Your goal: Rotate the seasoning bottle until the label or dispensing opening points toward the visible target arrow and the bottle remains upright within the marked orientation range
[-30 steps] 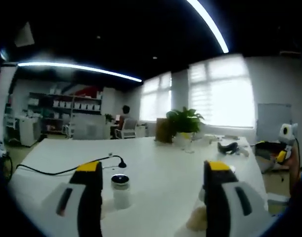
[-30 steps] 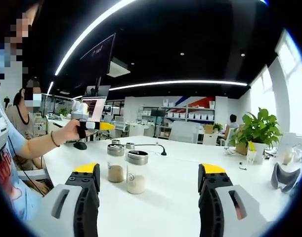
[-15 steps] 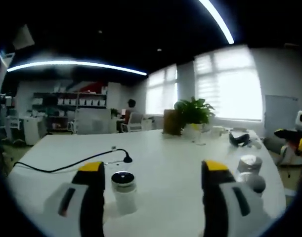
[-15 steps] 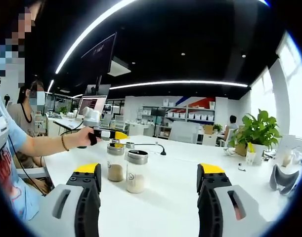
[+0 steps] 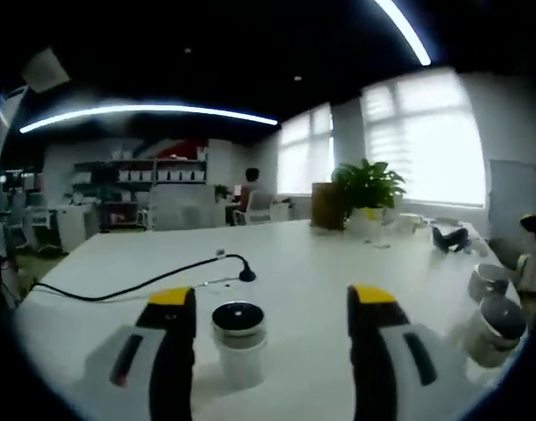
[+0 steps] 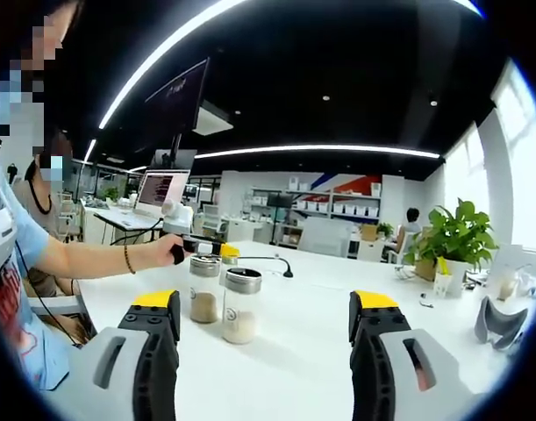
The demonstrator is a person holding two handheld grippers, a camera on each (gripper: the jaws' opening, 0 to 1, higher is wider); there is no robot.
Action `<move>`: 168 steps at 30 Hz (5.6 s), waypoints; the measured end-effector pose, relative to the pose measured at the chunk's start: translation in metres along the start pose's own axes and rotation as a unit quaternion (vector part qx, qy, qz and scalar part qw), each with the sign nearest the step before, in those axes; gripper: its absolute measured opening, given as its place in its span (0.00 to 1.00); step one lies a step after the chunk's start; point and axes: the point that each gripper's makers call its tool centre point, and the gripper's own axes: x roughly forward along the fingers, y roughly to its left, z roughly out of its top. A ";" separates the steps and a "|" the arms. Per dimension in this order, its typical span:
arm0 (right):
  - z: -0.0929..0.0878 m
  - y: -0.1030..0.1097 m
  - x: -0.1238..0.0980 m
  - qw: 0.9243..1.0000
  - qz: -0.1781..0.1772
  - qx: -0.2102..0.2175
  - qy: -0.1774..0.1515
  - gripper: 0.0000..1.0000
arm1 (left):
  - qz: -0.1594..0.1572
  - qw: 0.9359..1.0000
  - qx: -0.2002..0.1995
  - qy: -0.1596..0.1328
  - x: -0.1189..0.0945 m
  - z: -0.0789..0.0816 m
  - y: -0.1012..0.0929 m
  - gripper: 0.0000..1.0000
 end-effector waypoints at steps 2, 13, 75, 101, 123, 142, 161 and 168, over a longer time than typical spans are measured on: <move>0.001 0.000 0.000 1.000 -0.001 -0.001 0.000 0.81 | 0.005 1.000 -0.002 0.006 0.003 -0.006 0.001 0.73; -0.001 -0.002 -0.002 1.000 -0.007 -0.010 0.006 0.78 | 0.038 0.999 -0.010 0.027 0.011 -0.031 0.007 0.66; -0.010 -0.008 -0.007 1.000 -0.012 -0.008 0.019 0.74 | 0.089 0.996 0.009 0.031 0.012 -0.046 0.016 0.35; -0.017 -0.007 -0.004 1.000 -0.012 -0.004 0.029 0.72 | 0.027 1.000 -0.004 -0.003 -0.033 -0.024 -0.001 0.35; -0.017 -0.003 -0.002 1.000 -0.010 -0.006 0.029 0.72 | -0.033 0.999 0.001 -0.016 -0.087 -0.019 -0.027 0.35; -0.016 -0.003 -0.003 0.999 -0.011 -0.010 0.030 0.72 | -0.085 0.996 -0.011 -0.009 -0.124 -0.035 -0.062 0.35; -0.017 -0.002 -0.002 0.999 -0.011 -0.010 0.031 0.72 | -0.097 0.995 -0.015 0.016 -0.130 -0.058 -0.069 0.35; -0.018 -0.002 -0.002 0.999 -0.011 -0.009 0.032 0.72 | -0.097 0.995 -0.015 0.020 -0.131 -0.061 -0.069 0.35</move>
